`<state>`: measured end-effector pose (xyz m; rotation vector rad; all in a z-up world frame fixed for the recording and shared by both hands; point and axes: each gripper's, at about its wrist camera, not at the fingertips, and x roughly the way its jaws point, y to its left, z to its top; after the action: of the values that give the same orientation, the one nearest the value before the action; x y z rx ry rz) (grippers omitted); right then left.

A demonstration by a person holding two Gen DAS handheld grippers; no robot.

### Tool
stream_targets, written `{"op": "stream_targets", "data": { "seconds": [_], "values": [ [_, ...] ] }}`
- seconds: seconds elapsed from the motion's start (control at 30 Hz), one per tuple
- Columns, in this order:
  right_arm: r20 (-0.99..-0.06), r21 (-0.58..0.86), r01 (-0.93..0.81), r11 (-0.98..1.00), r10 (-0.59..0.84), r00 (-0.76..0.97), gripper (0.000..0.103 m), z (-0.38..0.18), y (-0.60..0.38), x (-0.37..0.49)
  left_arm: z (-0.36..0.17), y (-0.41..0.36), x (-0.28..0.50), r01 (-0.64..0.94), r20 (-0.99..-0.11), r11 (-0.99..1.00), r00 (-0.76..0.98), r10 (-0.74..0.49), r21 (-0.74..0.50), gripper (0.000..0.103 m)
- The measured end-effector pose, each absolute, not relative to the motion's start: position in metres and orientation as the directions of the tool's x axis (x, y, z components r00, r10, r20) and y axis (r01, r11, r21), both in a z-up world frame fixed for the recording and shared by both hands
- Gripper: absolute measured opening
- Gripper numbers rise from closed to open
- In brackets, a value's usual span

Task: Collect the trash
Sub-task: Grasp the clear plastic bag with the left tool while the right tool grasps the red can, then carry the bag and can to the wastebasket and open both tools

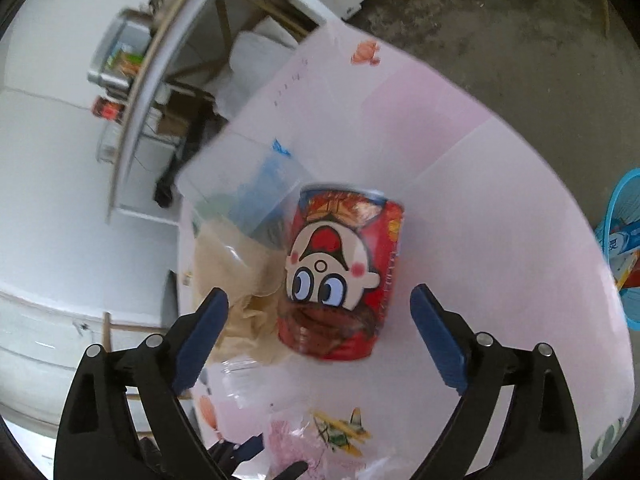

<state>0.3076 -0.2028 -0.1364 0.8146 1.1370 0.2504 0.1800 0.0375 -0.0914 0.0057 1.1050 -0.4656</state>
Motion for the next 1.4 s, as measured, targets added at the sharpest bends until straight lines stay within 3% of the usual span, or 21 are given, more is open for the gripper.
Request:
{"op": "stream_targets", "data": {
  "seconds": [0.2, 0.4, 0.6, 0.97, 1.4],
  "values": [
    [-0.689, 0.709, 0.226, 0.668, 0.59, 0.42, 0.089, -0.15, -0.191, 0.309, -0.092, 0.047, 0.176, 0.373, -0.853, 0.898, 0.363, -0.374, -0.235, 0.042],
    [-0.667, 0.738, 0.248, 0.627, 0.622, 0.411, 0.065, -0.163, -0.192, 0.3, -0.094, 0.048, 0.176, 0.368, -0.844, 0.891, 0.357, -0.401, -0.267, 0.034],
    [-0.639, 0.766, 0.268, 0.585, 0.642, 0.424, 0.065, -0.165, -0.203, 0.278, -0.093, 0.055, 0.175, 0.361, -0.841, 0.89, 0.354, -0.409, -0.28, 0.03],
    [-0.451, 0.891, 0.298, 0.344, 0.747, 0.488, 0.065, -0.169, -0.254, 0.215, -0.078, 0.059, 0.165, 0.367, -0.83, 0.889, 0.379, -0.41, -0.272, 0.02],
    [-0.335, 0.942, 0.241, 0.232, 0.664, 0.669, 0.065, -0.146, -0.339, 0.13, -0.023, -0.003, 0.161, 0.537, -0.789, 0.804, 0.366, -0.494, -0.254, 0.02]
  ]
}}
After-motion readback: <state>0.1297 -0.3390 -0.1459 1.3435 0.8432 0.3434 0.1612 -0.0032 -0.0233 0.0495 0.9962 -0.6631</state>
